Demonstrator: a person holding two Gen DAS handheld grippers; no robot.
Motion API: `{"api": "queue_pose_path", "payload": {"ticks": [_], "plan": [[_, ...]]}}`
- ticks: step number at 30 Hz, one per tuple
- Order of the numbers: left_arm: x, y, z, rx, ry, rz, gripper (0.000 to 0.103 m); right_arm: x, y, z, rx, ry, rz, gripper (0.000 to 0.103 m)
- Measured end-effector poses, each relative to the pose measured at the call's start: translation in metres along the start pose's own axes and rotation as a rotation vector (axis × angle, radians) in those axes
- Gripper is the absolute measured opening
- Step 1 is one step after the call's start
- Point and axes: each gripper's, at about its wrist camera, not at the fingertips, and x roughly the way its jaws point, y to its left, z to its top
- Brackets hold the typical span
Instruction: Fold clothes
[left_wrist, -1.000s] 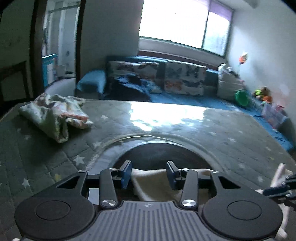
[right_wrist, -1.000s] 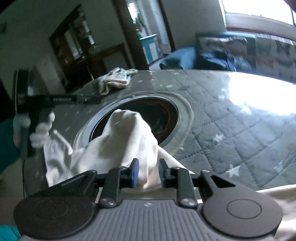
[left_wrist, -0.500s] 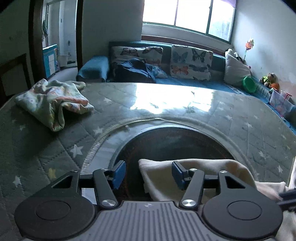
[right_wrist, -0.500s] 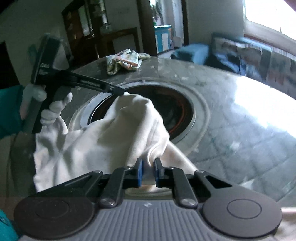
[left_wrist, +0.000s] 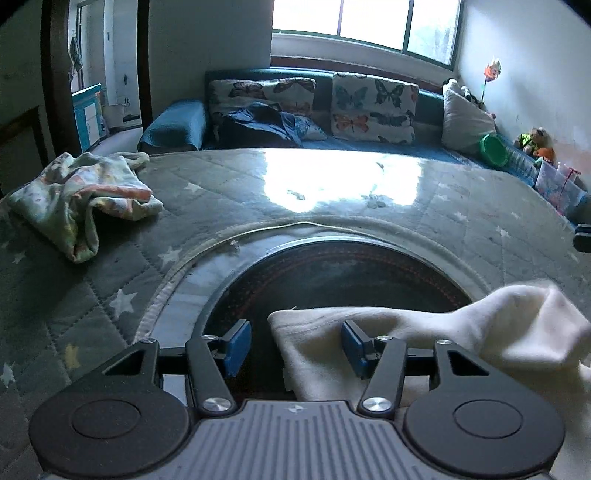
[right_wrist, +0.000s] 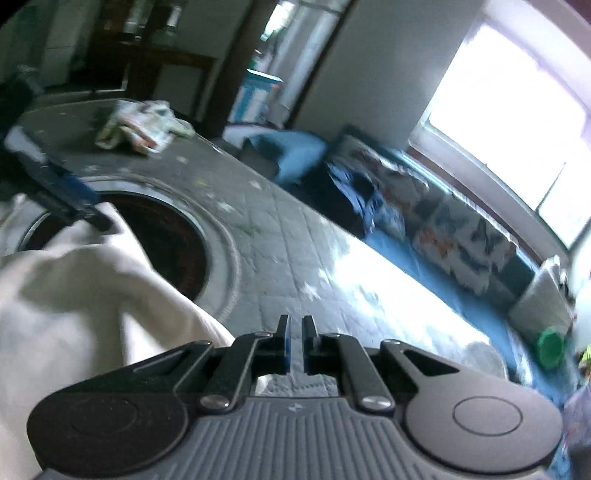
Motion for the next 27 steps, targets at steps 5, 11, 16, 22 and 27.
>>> {"api": "queue_pose_path", "payload": {"ticks": [5,11,16,22,27], "plan": [[0.006,-0.001,0.001,0.014,-0.003,0.005,0.042,0.021,-0.021,-0.007,0.235,0.073,0.162,0.022],[0.005,-0.003,0.006,0.024,-0.031,0.027,0.010,0.049,-0.027,-0.019,0.350,0.149,0.226,0.034],[0.000,-0.003,0.013,0.047,-0.081,0.071,0.009,0.061,-0.033,-0.028,0.419,0.171,0.271,0.025],[-0.004,-0.001,0.023,0.039,-0.143,0.093,0.009,0.048,-0.033,-0.016,0.357,0.046,0.164,0.011],[0.011,0.002,0.025,0.017,-0.109,0.110,0.009,0.064,-0.039,-0.017,0.393,0.074,0.093,0.017]]}}
